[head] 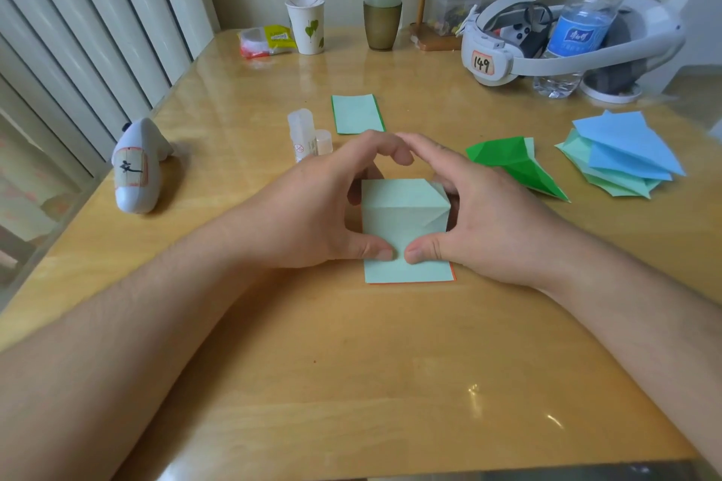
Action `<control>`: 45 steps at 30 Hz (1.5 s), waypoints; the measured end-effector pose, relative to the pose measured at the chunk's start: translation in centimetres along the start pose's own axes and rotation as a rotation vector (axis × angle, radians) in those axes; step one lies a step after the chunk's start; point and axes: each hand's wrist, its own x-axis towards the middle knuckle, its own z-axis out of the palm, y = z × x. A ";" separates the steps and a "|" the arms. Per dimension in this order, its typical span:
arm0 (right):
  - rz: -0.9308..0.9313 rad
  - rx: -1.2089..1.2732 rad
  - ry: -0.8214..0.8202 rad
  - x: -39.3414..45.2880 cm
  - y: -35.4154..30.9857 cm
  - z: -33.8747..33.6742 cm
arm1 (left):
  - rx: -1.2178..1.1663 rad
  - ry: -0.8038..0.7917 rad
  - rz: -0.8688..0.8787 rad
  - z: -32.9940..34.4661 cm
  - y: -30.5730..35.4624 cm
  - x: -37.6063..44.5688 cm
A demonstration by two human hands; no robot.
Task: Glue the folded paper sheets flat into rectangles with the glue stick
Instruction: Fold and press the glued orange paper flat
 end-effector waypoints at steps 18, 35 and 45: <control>0.018 -0.013 0.030 0.3 0.7 0.3 | 0.011 0.024 -0.070 0.1 -0.5 0.3; 0.014 -0.050 0.132 0.5 0.8 1.1 | 0.026 0.029 -0.080 0.1 -0.5 0.3; 0.063 -0.072 0.136 0.9 1.1 0.8 | 0.046 0.054 -0.104 0.3 -0.7 0.7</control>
